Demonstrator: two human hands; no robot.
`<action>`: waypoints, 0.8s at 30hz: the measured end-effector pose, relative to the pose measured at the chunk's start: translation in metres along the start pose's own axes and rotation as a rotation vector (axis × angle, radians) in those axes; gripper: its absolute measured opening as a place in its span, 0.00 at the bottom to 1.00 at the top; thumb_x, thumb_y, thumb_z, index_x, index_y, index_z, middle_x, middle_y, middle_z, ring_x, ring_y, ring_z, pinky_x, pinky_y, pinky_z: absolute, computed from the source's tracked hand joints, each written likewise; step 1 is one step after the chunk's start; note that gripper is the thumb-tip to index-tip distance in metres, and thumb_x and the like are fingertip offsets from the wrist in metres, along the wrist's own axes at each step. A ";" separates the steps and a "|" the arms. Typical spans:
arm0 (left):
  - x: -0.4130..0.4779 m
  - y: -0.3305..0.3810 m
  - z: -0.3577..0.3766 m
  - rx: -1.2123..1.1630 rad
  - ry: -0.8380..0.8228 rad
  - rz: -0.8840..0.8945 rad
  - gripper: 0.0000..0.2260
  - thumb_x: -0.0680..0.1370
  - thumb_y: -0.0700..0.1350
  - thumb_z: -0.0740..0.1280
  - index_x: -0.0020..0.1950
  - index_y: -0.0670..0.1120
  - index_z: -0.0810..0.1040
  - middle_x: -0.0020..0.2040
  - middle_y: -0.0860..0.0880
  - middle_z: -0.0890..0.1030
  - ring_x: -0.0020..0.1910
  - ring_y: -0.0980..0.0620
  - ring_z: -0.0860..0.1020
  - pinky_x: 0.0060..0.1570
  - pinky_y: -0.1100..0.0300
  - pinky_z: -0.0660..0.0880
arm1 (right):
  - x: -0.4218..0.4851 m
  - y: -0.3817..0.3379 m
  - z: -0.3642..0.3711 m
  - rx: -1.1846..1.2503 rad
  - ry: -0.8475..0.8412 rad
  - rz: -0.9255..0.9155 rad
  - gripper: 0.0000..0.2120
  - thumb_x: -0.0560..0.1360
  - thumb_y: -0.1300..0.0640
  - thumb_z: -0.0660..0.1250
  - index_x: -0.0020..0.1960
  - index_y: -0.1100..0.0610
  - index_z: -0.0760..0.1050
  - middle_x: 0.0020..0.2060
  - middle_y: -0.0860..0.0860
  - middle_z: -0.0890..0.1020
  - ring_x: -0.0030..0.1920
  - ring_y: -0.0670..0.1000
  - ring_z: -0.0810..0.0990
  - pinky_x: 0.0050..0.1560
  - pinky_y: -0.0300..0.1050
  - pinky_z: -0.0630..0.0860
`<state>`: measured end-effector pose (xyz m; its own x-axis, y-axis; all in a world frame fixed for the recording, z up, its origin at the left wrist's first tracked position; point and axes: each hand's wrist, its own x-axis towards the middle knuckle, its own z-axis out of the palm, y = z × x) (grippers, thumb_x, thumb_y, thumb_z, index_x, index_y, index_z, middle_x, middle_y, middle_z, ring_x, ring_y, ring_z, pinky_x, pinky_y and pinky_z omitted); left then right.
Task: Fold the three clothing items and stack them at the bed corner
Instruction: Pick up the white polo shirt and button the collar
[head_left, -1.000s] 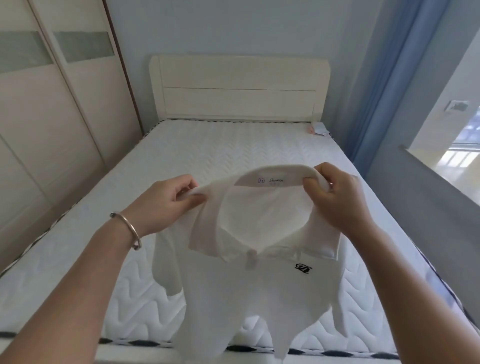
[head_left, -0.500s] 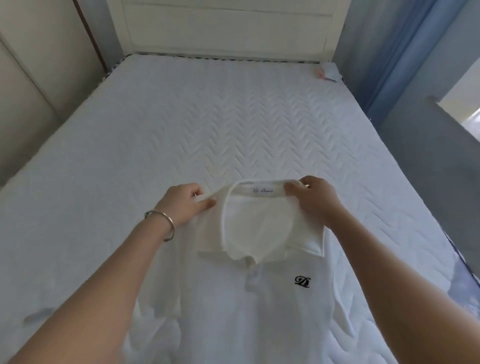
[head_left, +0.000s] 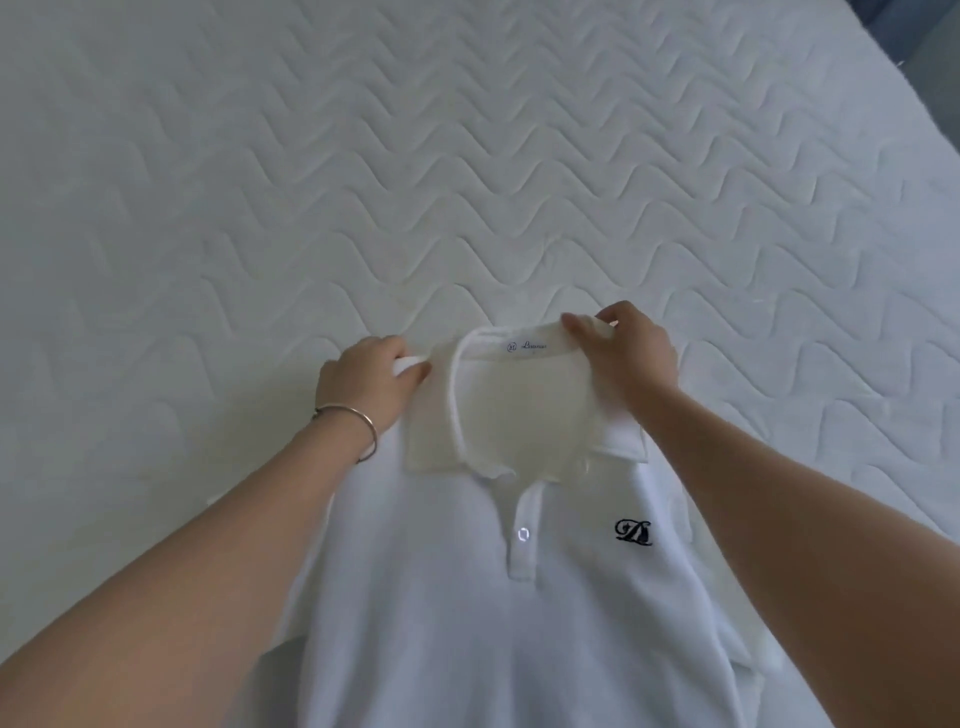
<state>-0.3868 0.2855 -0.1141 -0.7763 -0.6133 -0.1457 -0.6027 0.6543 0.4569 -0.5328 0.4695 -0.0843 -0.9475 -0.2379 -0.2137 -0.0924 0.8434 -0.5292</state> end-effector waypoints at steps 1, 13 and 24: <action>0.005 -0.003 0.006 0.061 0.004 0.011 0.12 0.75 0.54 0.64 0.38 0.48 0.70 0.44 0.44 0.75 0.48 0.42 0.73 0.46 0.53 0.67 | 0.006 0.002 0.007 -0.041 -0.012 -0.026 0.23 0.73 0.38 0.61 0.60 0.53 0.71 0.57 0.53 0.78 0.59 0.55 0.73 0.60 0.49 0.62; -0.125 0.013 0.058 -0.307 0.122 0.476 0.05 0.74 0.45 0.62 0.46 0.45 0.75 0.40 0.48 0.76 0.41 0.53 0.73 0.45 0.63 0.70 | -0.136 0.051 0.035 0.148 0.044 -0.145 0.13 0.71 0.51 0.70 0.32 0.53 0.70 0.24 0.45 0.72 0.27 0.46 0.71 0.31 0.36 0.64; -0.113 0.052 0.086 -0.423 0.133 -0.116 0.08 0.74 0.48 0.68 0.48 0.45 0.81 0.50 0.49 0.77 0.48 0.53 0.77 0.48 0.66 0.68 | -0.139 0.039 0.077 0.247 0.001 0.250 0.08 0.73 0.49 0.64 0.50 0.48 0.76 0.46 0.44 0.79 0.48 0.47 0.77 0.41 0.42 0.66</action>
<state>-0.3461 0.4267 -0.1499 -0.6613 -0.7412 -0.1155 -0.5340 0.3571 0.7664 -0.3813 0.4989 -0.1382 -0.9317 -0.0380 -0.3613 0.2195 0.7338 -0.6430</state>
